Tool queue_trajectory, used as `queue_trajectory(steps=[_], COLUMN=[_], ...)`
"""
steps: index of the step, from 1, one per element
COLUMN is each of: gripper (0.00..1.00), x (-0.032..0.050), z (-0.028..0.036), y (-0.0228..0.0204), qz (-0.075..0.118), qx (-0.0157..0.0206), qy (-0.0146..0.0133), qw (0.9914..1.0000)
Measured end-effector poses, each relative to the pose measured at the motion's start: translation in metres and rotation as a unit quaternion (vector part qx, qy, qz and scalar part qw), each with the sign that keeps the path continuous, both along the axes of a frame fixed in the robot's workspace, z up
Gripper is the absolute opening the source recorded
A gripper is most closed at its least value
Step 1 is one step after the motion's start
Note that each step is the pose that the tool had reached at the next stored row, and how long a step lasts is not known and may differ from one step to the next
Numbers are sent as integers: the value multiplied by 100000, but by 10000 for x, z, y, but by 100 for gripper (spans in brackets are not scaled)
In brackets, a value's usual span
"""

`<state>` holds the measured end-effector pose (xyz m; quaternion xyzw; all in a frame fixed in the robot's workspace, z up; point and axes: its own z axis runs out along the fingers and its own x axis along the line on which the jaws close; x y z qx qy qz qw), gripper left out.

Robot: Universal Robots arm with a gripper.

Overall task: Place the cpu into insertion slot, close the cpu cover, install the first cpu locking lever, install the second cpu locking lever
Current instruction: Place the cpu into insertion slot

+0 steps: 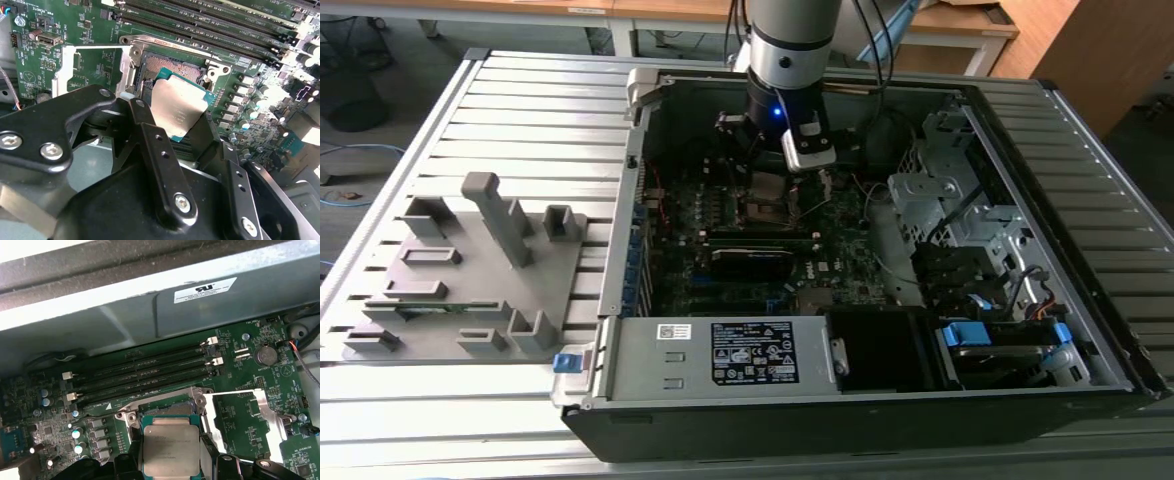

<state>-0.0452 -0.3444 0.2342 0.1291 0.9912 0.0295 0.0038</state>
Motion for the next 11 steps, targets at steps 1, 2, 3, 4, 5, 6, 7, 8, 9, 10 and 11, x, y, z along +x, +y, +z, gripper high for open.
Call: queue_trajectory(steps=[1, 2, 3, 4, 5, 6, 7, 8, 9, 10, 11], gripper=[54, 54, 54, 54, 54, 54, 54, 54, 54, 54, 54], x=[0, 0, 0, 0, 0, 0, 0, 0, 0, 0, 0], z=[0, 0, 0, 0, 0, 0, 0, 0, 0, 0, 0], y=[0, 0, 0, 0, 0, 0, 0, 0, 0, 0, 0], qz=[-5, -10, -15, -21, -71, -204, -357, -493, -612, -697, -763], qx=[-1, -2, -2, 0, -3, -1, -1, 2, 1, -1, -1], qy=[-1, 0, 0, 0, 1, -1, 0, 0, -1, -1, 2], qw=[100000, 100000, 100000, 100000, 100000, 100000, 99999, 99999, 99998, 99998, 99997])
